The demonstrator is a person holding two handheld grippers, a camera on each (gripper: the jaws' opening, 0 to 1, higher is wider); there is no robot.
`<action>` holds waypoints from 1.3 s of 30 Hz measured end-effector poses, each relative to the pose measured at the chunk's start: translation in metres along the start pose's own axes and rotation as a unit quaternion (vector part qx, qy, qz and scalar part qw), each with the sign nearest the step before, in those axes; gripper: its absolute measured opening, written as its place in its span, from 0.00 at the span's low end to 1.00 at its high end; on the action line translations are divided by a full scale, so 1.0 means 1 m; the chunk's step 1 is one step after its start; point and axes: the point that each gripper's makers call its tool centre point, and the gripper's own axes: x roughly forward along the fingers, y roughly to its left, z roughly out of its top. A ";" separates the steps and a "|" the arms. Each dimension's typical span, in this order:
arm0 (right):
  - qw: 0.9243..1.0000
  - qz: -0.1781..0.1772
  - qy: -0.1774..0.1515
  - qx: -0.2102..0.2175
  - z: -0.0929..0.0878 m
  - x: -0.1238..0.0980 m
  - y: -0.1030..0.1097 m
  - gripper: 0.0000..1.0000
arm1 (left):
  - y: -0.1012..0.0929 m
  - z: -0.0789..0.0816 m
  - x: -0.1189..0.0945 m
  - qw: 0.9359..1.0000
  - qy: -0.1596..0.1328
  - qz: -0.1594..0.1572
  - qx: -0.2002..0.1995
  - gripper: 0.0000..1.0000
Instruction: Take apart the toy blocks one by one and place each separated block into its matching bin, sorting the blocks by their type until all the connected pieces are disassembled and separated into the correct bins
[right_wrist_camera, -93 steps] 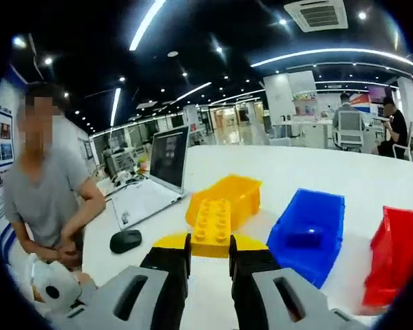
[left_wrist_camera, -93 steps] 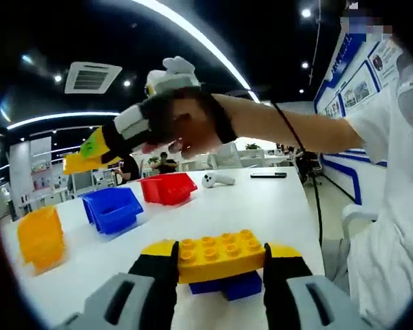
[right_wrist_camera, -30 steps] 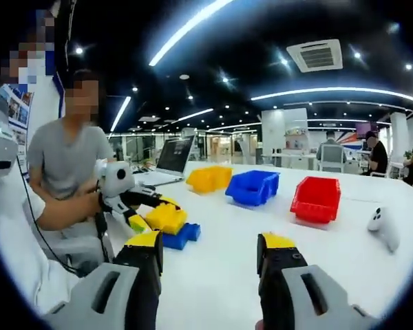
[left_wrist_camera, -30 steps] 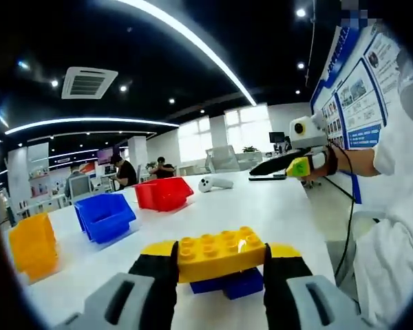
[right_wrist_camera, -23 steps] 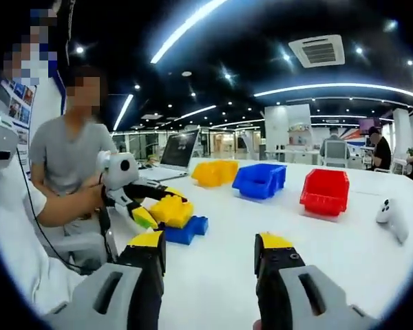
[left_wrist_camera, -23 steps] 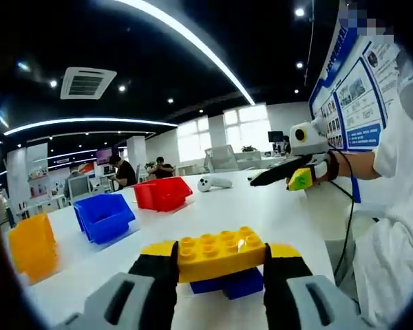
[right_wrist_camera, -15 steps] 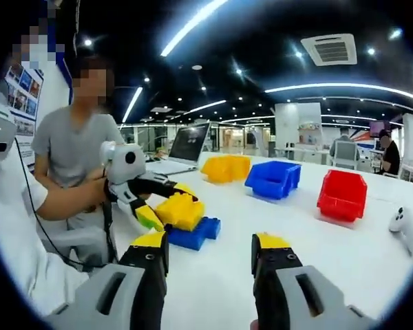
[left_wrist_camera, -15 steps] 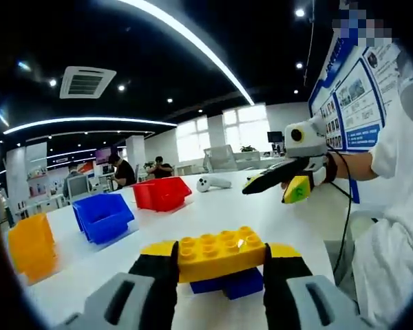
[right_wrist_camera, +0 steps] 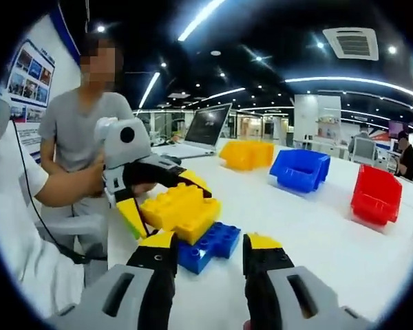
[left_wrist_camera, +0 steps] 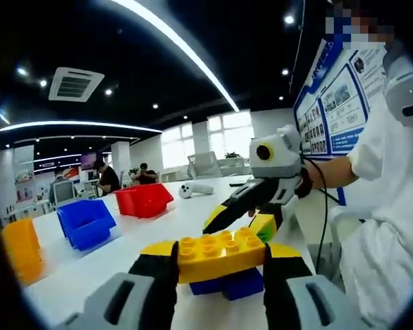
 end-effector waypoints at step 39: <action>1.000 0.006 0.008 0.013 -0.008 0.014 0.002 0.28 | 0.028 0.020 -0.018 0.995 -0.046 0.051 -0.071 0.46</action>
